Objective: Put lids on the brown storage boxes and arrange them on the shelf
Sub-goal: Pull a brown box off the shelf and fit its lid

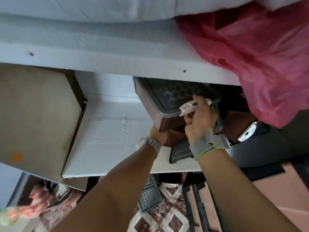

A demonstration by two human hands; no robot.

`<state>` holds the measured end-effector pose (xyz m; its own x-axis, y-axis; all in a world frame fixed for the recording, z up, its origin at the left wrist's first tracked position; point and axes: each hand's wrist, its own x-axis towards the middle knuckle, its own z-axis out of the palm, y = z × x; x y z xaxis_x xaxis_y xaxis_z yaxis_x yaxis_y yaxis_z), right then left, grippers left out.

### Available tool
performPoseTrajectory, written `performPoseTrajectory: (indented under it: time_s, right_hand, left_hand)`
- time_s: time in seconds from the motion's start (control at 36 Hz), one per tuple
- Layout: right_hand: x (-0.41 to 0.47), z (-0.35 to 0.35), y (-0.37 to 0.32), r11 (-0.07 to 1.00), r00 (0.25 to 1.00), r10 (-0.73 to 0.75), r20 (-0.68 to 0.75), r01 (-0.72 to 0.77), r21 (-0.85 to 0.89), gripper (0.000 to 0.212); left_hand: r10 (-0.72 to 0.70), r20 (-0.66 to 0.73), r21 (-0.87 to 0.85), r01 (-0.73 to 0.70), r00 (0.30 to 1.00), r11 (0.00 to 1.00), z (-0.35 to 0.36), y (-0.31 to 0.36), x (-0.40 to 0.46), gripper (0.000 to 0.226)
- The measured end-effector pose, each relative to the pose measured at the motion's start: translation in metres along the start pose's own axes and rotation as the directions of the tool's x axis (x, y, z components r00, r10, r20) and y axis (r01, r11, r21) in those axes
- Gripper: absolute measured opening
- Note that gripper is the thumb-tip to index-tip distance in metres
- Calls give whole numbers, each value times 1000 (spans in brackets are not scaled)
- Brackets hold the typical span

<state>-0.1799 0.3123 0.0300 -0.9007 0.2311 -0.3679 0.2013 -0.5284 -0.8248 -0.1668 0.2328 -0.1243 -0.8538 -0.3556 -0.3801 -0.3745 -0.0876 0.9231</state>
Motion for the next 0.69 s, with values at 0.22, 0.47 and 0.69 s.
performPoseTrajectory:
  time_s: [0.22,0.47,0.69]
  right_hand:
    - [-19,25,30,994,996,72,57,-76,73,20]
    - [-63,71,118,966,953,254,163,-257,-1,25]
    - [-80,82,196,938,934,345,90,-346,-1,42]
  left_hand:
    - [-19,14,53,18,1000,998,-87,-19,-9,46]
    - [-66,-431,-163,-6,900,987,-234,-34,-38,24]
    - [-84,-405,-256,-25,910,966,-289,-17,-57,41]
